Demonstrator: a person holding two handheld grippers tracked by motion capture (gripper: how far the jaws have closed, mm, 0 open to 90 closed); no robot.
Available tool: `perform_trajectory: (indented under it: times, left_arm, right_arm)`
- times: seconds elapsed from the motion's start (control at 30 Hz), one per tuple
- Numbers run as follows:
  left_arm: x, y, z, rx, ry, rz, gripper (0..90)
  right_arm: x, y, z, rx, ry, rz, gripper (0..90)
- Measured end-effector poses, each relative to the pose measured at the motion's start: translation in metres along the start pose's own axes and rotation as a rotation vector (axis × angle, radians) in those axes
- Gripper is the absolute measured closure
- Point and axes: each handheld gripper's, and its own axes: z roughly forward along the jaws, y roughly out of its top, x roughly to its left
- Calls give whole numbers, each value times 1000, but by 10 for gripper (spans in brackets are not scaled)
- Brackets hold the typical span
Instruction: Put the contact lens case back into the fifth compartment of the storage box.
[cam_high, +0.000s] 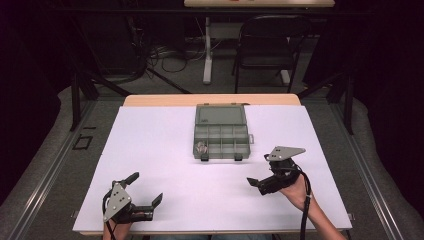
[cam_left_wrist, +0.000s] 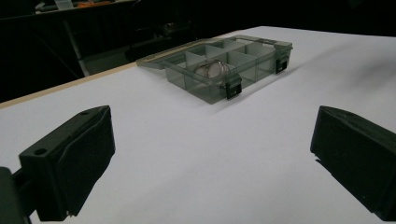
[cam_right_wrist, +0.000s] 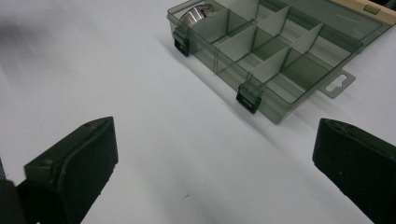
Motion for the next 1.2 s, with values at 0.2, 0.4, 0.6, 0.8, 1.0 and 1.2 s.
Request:
perform_trajectory:
  times: [0.2,0.4,0.6,0.8,1.0,1.2]
  left_arm:
    - [0,0,0,0,0,-2,1]
    - [0,-1,0,1,1,-5,1]
    - [1,-1,0,3,2,-4,0]
    - [1,-1,0,3,3,-5,0]
    - [1,-1,0,6,2,-5,0]
    - [0,-1,0,8,2,-5,0]
  right_arm:
    - [5,-13,-6,-18,-23,-11,0]
    - [10,-26,-10,-20,-26,-6,0]
    - [12,-41,-12,-26,-29,-5,0]
    - [14,-50,-14,-39,-32,0,0]
    - [16,-61,-19,-49,-50,2,0]
    - [18,-72,-25,-76,-73,14,0]
